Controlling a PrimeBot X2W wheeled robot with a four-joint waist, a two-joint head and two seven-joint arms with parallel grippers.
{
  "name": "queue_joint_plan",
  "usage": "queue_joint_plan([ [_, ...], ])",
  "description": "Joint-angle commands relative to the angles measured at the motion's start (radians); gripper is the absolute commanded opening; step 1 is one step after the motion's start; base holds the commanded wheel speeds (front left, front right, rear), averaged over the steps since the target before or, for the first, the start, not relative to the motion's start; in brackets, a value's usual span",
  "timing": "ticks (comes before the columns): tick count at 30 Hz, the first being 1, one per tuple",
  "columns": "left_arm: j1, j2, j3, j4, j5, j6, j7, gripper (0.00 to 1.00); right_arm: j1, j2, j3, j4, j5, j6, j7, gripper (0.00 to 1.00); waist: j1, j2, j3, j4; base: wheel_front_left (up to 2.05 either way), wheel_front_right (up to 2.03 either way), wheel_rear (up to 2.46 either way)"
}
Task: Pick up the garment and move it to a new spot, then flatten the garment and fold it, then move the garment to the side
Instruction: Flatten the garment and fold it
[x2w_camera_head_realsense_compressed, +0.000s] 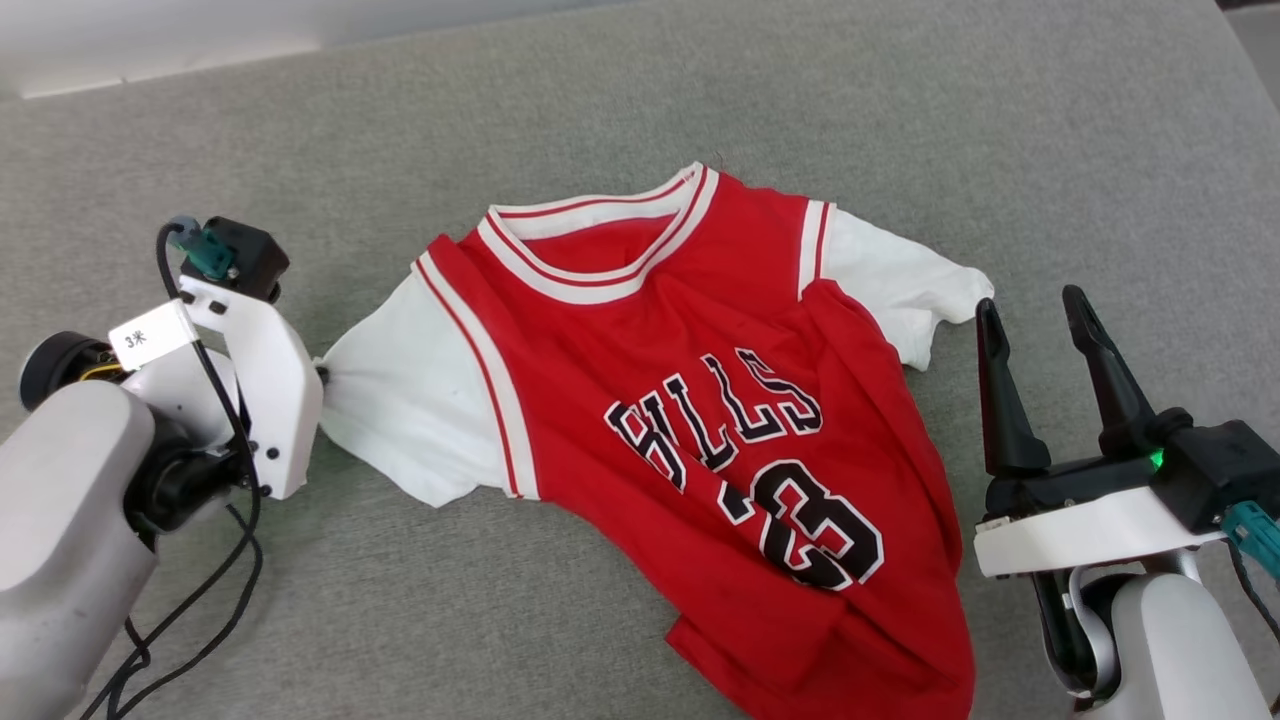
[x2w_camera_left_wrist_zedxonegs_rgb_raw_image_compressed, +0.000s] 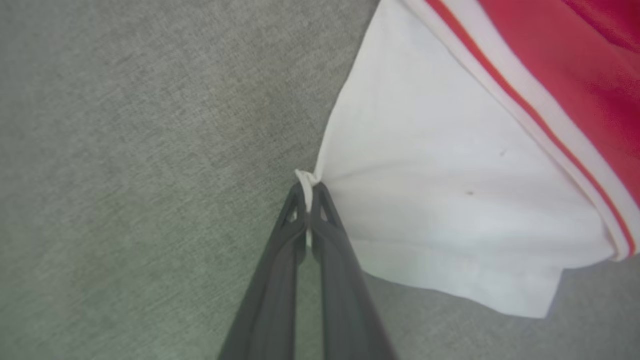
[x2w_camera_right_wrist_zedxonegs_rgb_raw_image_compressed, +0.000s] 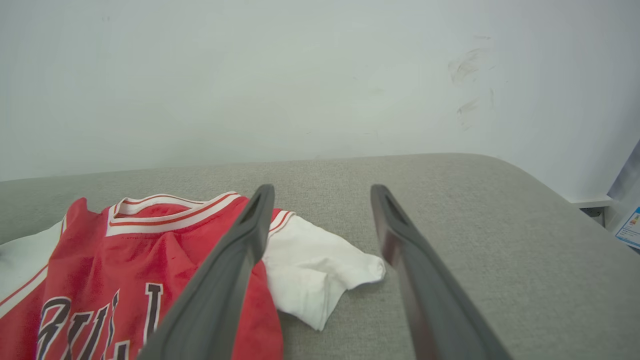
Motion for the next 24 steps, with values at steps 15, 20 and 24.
queue_joint_plan([
  [15,0.104,0.074,0.134,-0.233,0.034,0.106,-0.283,0.00,-0.026,-0.119,0.008,0.026,-0.018,-0.001,0.208,1.00,-0.0001,0.0000,-0.110,0.094,0.00,0.00,0.00],
  [20,0.159,0.115,0.151,-0.409,0.043,0.144,-0.298,0.00,-0.092,-0.225,-0.010,0.010,0.074,-0.001,0.533,1.00,-0.0001,0.0000,-0.100,0.127,0.00,0.00,0.00],
  [24,0.188,0.131,0.161,-0.546,0.043,0.174,-0.298,0.00,-0.164,-0.293,-0.013,0.017,0.141,-0.001,0.806,1.00,-0.0001,0.0000,-0.072,0.157,0.00,0.00,0.00],
])
